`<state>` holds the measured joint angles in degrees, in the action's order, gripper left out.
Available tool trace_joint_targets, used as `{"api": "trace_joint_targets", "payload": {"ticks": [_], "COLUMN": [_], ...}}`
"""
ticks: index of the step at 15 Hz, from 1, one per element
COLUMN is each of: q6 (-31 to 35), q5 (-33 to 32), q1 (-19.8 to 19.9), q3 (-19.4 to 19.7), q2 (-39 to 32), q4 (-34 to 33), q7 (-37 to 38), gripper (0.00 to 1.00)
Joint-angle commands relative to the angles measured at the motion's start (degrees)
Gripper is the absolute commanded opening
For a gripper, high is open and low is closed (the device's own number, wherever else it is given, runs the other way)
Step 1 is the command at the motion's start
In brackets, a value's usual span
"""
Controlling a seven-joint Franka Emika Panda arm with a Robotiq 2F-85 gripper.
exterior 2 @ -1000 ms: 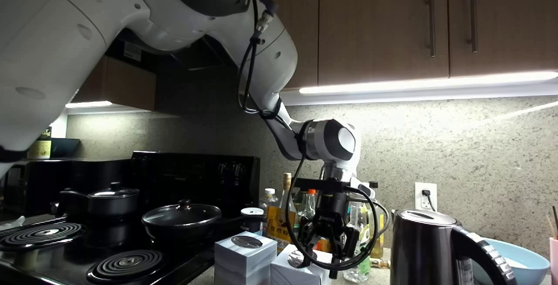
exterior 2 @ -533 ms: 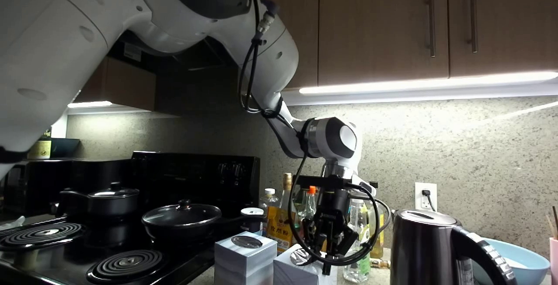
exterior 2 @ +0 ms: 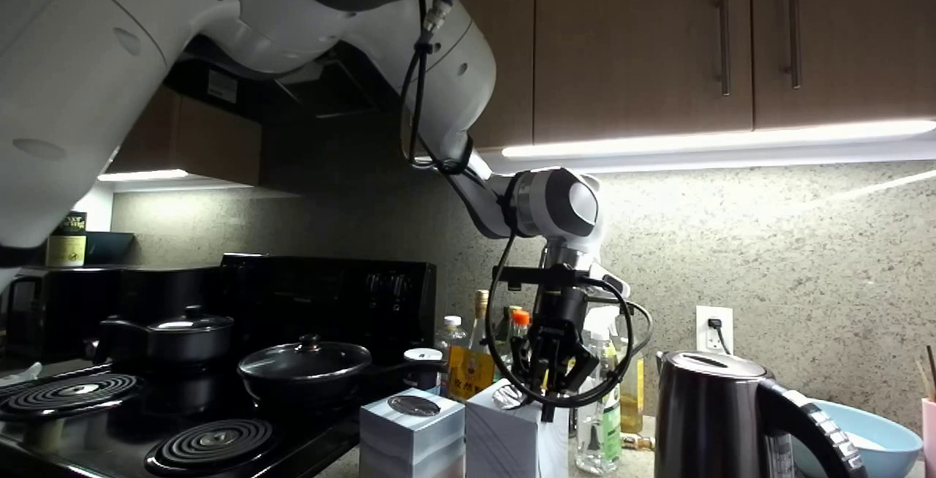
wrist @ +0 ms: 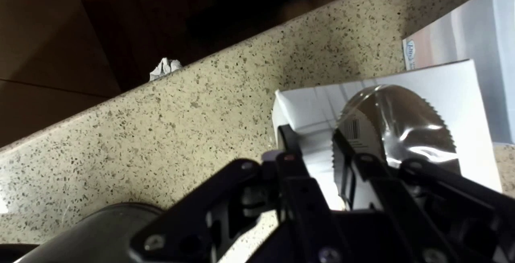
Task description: Unstack the tissue boxes then stack them up again.
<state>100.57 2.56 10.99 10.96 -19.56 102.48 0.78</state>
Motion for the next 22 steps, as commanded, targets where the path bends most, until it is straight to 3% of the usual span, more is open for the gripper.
{"api": "trace_joint_targets", "payload": {"ticks": [1, 12, 22], "q6": [-2.2, -3.5, -10.4], "q5": [2.6, -0.9, -3.1], "q1": [0.3, -4.2, -7.4], "q3": [-0.8, -3.1, -5.7], "q2": [5.5, 15.2, 17.3], "q4": [1.0, 2.6, 5.2], "q7": [0.9, 6.1, 14.1], "gripper": [0.07, 0.07, 0.07]}}
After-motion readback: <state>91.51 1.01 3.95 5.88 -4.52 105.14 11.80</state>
